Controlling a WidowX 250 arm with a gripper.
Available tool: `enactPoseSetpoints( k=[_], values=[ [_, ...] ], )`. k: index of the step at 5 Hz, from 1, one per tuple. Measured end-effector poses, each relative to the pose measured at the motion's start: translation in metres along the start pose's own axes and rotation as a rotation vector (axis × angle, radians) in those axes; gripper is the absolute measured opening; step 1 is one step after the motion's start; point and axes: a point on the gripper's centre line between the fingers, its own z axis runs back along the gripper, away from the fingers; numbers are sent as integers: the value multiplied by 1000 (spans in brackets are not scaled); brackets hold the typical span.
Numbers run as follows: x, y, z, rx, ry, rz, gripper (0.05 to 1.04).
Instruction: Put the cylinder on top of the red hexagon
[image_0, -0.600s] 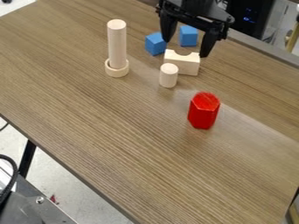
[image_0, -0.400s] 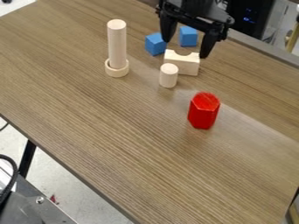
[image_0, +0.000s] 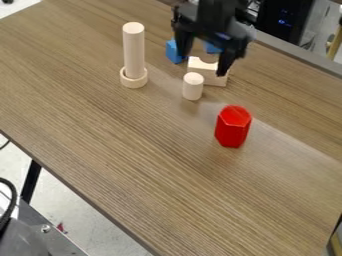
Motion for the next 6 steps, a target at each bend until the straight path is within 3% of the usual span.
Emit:
enactPoseSetpoints(
  k=[1,3,5,6],
  values=[
    [-1,6,-19,17,-12,33,1000],
    [-3,7,-48,43,49,97,999],
    [11,-1,-62,26,43,126,955],
    [17,-2,-63,22,22,152,674]
  ],
)
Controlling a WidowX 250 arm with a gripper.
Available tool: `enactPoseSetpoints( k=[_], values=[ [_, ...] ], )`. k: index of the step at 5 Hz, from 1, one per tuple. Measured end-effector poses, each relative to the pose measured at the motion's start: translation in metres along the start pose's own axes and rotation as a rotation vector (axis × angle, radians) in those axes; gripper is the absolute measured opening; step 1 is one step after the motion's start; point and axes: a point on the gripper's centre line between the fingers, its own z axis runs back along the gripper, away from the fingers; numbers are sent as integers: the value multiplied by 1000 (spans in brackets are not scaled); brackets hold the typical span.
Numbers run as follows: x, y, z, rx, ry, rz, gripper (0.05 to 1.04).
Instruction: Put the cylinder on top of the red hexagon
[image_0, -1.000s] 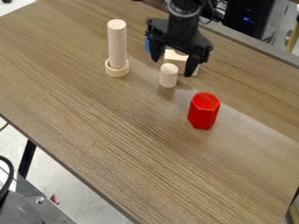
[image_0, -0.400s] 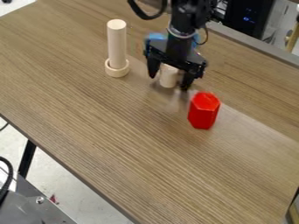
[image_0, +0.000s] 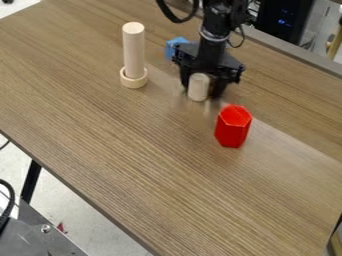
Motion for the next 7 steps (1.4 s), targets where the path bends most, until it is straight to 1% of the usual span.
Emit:
enactPoseSetpoints(
  k=[1,2,3,4,5,6,7],
  values=[
    [1,-2,0,-10,-4,2,548],
    [-2,-7,9,-40,-23,-16,548],
    [1,-22,43,-105,-116,-53,547],
    [-5,-41,61,-183,-167,-131,547],
    [-17,-57,61,-217,-164,-215,547],
    [-25,-62,59,-215,-155,-279,547],
    [-32,-61,59,-187,-132,-333,547]
  ],
)
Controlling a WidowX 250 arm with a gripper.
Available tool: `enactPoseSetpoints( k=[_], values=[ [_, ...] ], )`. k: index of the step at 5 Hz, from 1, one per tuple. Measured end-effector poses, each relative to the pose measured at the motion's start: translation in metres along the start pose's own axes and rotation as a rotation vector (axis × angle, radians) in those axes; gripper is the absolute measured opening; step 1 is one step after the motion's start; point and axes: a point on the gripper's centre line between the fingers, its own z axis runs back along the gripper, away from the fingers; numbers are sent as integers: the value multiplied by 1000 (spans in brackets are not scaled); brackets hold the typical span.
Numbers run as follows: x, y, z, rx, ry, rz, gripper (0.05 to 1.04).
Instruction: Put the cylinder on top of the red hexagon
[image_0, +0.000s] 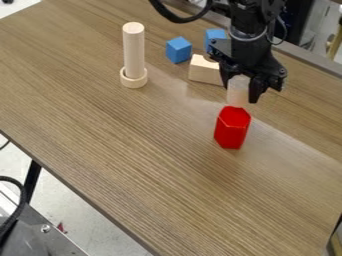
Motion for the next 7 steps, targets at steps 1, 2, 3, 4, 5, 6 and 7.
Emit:
enactPoseSetpoints(
  k=[1,2,3,4,5,6,7],
  values=[
    [-6,-2,8,24,-6,-56,547],
    [-12,-4,13,22,-19,-66,547],
    [-15,-7,17,18,-34,-83,547],
    [-20,-11,14,18,-26,-102,547],
    [-20,-17,15,13,-35,-112,547],
    [-20,-19,15,10,-33,-114,547],
    [-25,-19,10,30,1,-129,593]
  ],
)
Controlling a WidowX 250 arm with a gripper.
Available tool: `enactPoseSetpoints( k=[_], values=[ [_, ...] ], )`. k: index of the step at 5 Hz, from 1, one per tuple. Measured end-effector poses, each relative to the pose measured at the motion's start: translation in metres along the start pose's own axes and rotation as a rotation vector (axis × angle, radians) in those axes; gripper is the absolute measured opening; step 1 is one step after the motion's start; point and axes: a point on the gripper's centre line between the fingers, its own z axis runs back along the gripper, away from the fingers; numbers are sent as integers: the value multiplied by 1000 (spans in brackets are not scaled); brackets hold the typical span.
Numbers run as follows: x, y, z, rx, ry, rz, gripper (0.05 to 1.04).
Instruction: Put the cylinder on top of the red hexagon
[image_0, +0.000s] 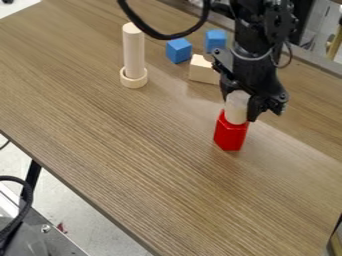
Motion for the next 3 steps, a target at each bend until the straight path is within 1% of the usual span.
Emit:
enactPoseSetpoints(
  k=[1,2,3],
  values=[
    [-1,0,-1,19,4,-14,891],
    [2,2,-2,34,10,-17,1004],
    [6,0,2,14,13,-1,1000]
  ],
)
